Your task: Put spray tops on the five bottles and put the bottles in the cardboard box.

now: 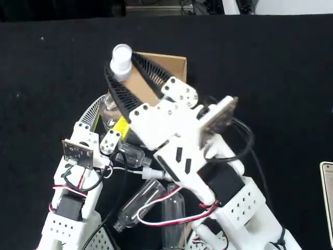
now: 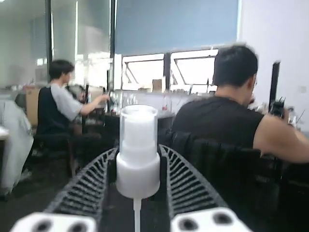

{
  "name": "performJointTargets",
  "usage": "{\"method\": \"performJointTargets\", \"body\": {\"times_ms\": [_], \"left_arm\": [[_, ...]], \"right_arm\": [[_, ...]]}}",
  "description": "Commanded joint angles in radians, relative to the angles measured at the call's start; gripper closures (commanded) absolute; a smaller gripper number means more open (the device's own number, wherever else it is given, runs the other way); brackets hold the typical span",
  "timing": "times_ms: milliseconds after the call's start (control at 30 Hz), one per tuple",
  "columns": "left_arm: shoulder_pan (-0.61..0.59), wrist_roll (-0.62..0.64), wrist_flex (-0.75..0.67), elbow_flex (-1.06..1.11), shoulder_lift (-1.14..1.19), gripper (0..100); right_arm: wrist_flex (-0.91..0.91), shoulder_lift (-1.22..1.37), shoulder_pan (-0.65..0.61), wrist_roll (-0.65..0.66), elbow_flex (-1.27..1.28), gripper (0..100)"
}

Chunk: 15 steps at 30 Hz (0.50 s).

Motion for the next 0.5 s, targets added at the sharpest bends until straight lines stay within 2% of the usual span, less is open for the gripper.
{"method": "performJointTargets", "body": {"times_ms": [0, 267, 467], "left_arm": [[0.007, 0.002, 0.006, 0.019, -0.025, 94], [0.007, 0.002, 0.002, 0.019, -0.025, 94], [0.013, 0.002, 0.0, 0.019, -0.025, 94]], "right_arm": [[0.023, -0.004, -0.003, 0.012, -0.001, 98.7], [-0.014, -0.065, 0.104, -0.006, -0.028, 98.8], [-0.077, -0.148, 0.106, -0.158, -0.061, 98.8]]}}
